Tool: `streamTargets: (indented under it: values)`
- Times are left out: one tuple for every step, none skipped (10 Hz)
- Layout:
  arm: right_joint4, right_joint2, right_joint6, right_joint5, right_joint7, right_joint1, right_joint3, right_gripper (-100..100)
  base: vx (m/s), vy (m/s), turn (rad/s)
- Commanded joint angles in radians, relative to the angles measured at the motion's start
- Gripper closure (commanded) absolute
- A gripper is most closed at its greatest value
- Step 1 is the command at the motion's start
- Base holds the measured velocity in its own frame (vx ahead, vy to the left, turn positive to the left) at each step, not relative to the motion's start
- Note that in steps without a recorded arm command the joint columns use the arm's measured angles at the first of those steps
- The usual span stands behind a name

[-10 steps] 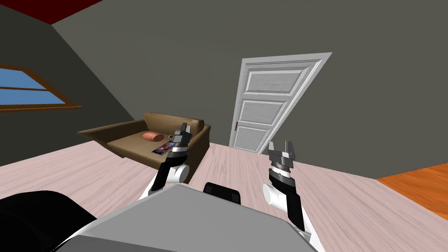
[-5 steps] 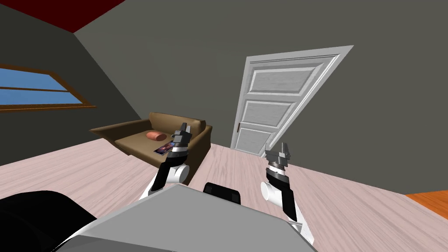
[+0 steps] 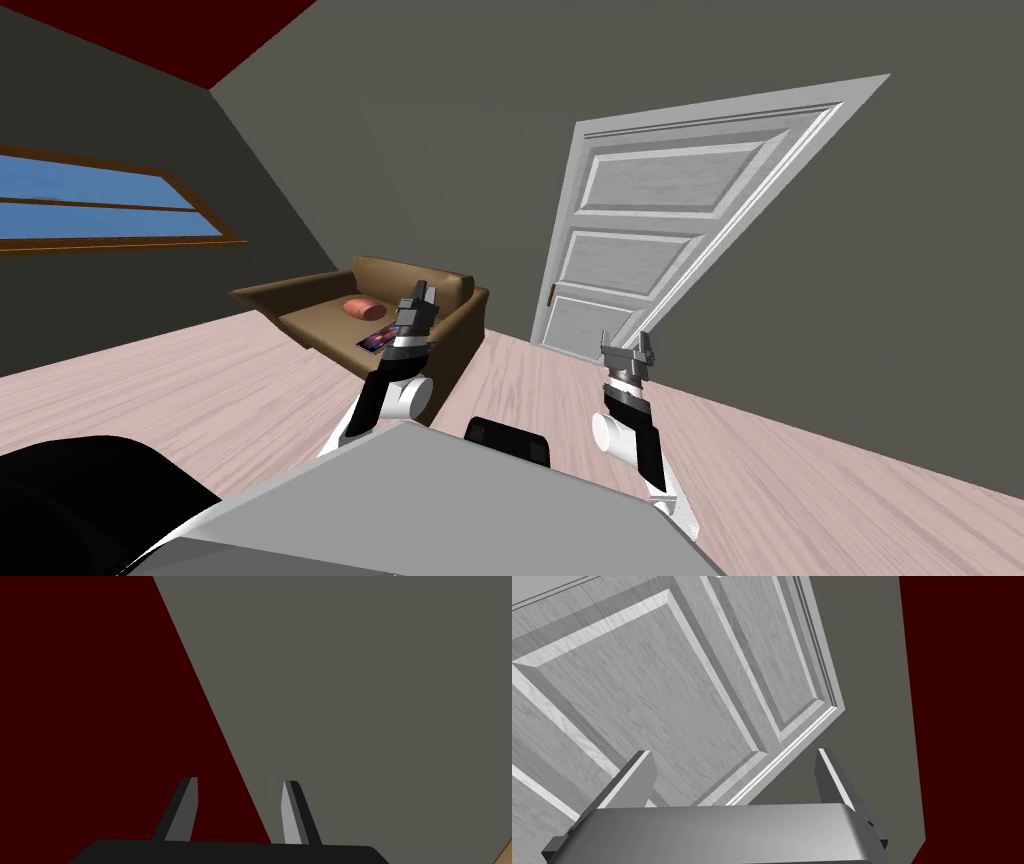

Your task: Pull the door open

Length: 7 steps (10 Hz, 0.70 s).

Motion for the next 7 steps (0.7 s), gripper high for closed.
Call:
streamTargets:
  values:
    - [0.05, -0.001, -0.013, -0.019, -0.036, -0.018, 0.001, -100, 0.102, -0.013, 0.106]
    - [0.078, -0.003, -0.019, -0.032, -0.057, -0.029, 0.001, -100, 0.096, -0.008, 0.123]
    - [0.106, -0.004, -0.024, -0.044, -0.079, -0.04, 0.001, -100, 0.097, -0.006, 0.113]
    - [0.14, -0.005, -0.03, -0.056, -0.101, -0.051, 0.001, -100, 0.092, -0.005, 0.105]
    - [0.166, -0.007, -0.035, -0.069, -0.122, -0.062, 0.0, -100, 0.099, -0.006, 0.104]
    - [0.197, -0.008, -0.041, -0.081, -0.144, -0.073, 0.0, -100, 0.096, -0.019, 0.104]
    - [0.226, -0.008, -0.047, -0.094, -0.166, -0.084, 0.0, -100, 0.098, -0.019, 0.111]
